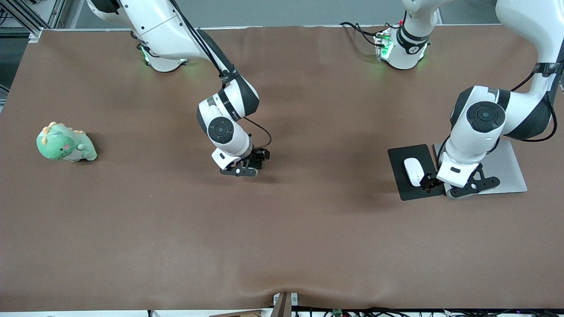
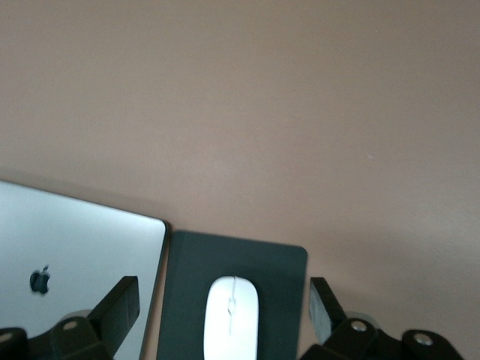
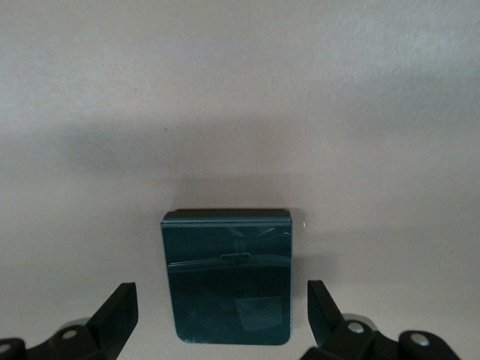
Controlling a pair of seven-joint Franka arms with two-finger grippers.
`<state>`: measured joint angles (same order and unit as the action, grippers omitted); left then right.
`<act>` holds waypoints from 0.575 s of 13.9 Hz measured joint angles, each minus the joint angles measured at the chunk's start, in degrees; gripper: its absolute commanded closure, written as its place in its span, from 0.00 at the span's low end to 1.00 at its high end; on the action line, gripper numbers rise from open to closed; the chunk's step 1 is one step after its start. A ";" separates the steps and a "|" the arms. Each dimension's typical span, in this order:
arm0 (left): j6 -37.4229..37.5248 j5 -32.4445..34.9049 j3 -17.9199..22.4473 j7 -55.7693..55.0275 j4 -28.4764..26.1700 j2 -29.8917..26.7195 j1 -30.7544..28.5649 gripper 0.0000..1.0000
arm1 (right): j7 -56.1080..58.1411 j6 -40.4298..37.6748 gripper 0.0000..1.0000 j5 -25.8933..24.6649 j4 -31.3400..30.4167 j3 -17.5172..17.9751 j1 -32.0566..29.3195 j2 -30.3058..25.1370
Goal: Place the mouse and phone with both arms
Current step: 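Release the mouse on the pad while the right gripper lowers onto the phone, then raise the left gripper back to rest while the right gripper grasps the phone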
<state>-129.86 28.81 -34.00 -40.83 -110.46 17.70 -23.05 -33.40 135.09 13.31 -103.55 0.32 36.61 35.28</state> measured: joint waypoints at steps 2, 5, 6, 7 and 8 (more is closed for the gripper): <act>5.75 -2.77 -1.08 0.01 4.23 -0.01 0.01 0.00 | -0.39 0.47 0.00 0.00 -0.01 0.00 0.53 0.59; 13.88 -7.53 -1.17 3.65 11.48 -0.04 -0.05 0.00 | -1.07 1.71 0.00 0.00 -0.01 -0.01 1.03 1.28; 17.33 -9.82 -1.13 6.41 14.62 -0.06 -0.13 0.00 | -1.18 1.90 0.00 -0.02 -0.03 -0.04 1.15 1.38; 20.59 -11.76 -1.06 9.20 17.63 -0.10 -0.31 0.00 | -1.22 1.95 0.00 -0.03 -0.03 -0.07 1.19 1.37; 23.56 -12.94 -1.04 11.77 20.33 -0.18 -0.76 0.00 | -1.24 1.96 0.00 -0.03 -0.03 -0.09 1.20 1.37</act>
<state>-106.31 15.88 -35.04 -29.06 -90.13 17.52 -23.81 -34.64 137.05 13.28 -103.58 0.23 37.81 36.65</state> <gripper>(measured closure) 0.000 0.000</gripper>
